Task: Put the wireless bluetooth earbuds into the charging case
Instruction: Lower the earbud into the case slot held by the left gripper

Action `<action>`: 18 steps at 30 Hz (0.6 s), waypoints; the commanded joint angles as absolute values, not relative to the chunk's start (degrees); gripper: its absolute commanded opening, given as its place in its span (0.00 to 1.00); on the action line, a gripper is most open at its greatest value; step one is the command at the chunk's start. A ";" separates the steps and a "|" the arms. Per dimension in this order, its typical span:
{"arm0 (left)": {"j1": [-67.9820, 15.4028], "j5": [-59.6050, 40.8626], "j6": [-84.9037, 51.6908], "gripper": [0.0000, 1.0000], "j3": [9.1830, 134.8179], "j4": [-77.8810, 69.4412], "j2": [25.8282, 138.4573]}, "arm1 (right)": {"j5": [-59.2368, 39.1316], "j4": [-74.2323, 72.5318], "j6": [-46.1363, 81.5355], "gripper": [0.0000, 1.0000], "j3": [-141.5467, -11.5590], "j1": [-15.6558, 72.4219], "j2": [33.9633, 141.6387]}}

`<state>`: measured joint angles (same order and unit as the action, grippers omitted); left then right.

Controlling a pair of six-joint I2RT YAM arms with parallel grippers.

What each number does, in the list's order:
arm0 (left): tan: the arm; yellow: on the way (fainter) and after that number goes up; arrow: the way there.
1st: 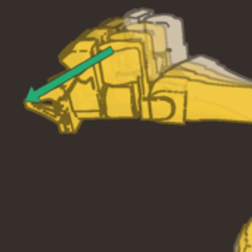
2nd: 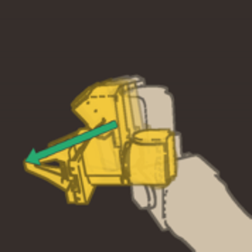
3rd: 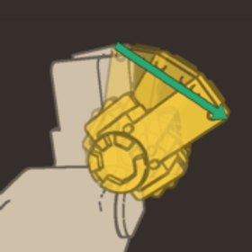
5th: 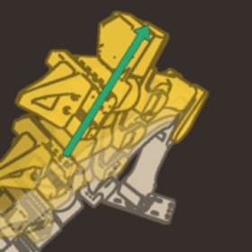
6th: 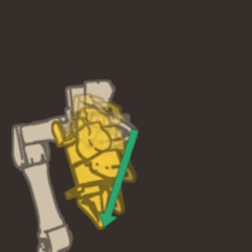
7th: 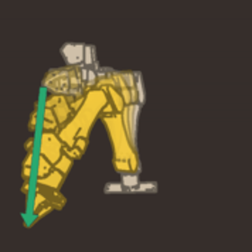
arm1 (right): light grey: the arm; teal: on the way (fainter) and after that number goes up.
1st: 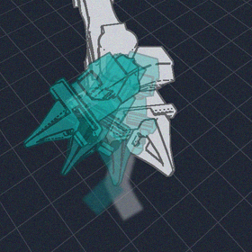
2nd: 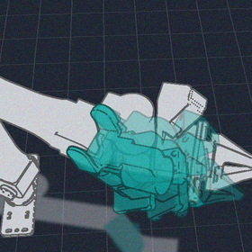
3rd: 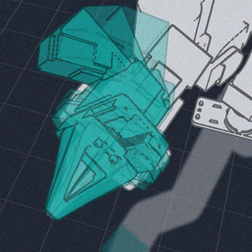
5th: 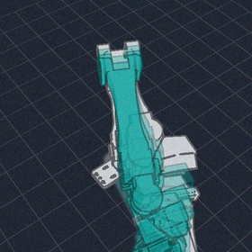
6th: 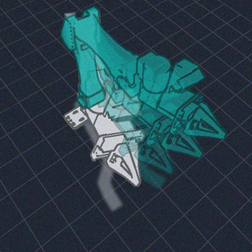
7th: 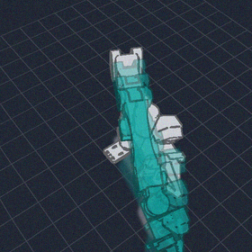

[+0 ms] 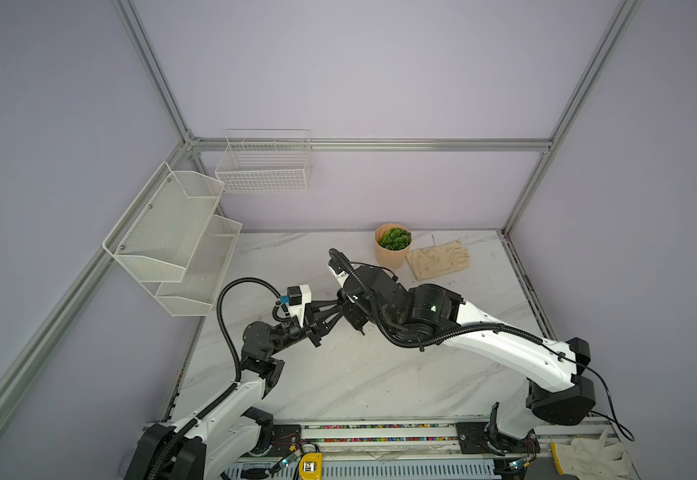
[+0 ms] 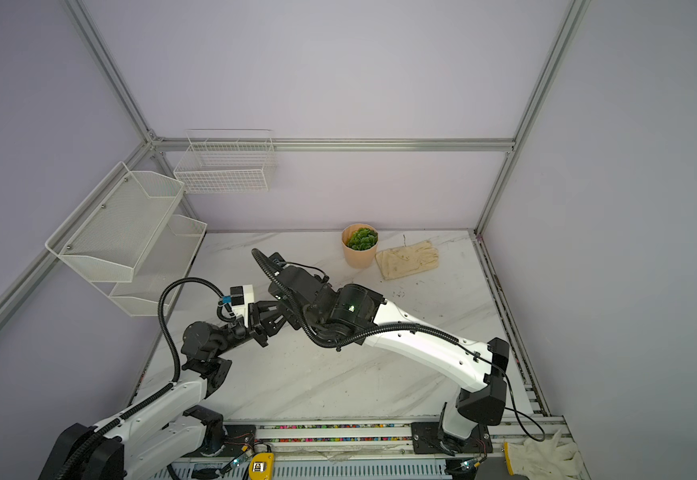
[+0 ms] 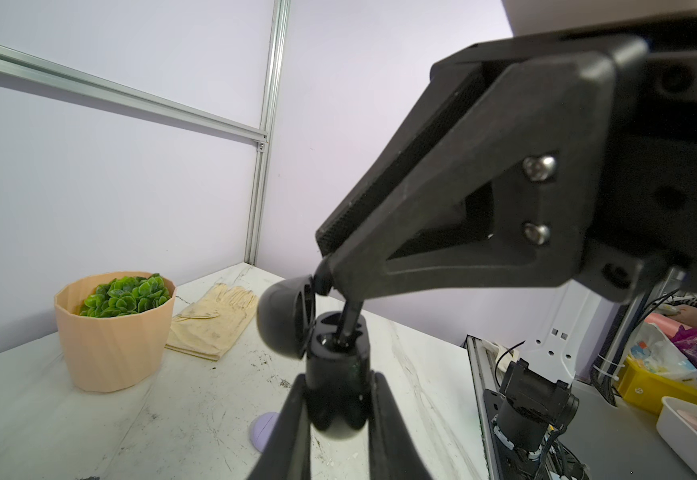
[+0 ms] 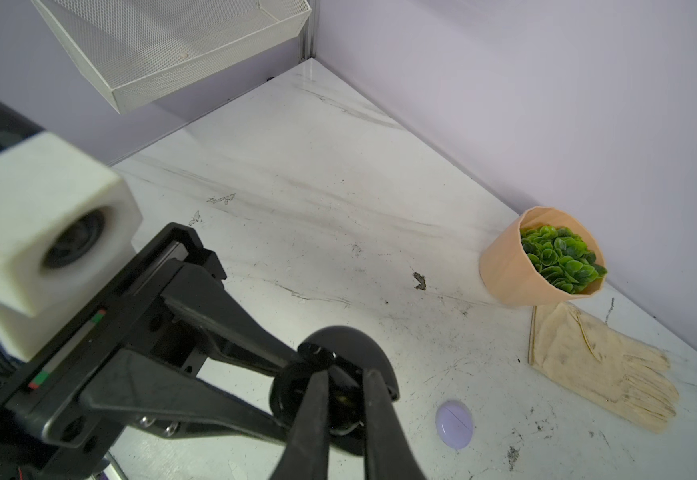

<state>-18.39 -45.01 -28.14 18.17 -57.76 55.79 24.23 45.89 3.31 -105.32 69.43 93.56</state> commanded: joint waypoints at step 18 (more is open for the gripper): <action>-19.03 -47.73 -21.60 0.00 20.46 -60.33 52.76 | 22.50 52.96 1.84 0.13 -109.27 69.40 95.93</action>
<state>-18.52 -46.87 -24.64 18.17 -56.80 54.52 22.65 48.86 2.98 -108.03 69.47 94.87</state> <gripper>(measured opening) 0.190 0.148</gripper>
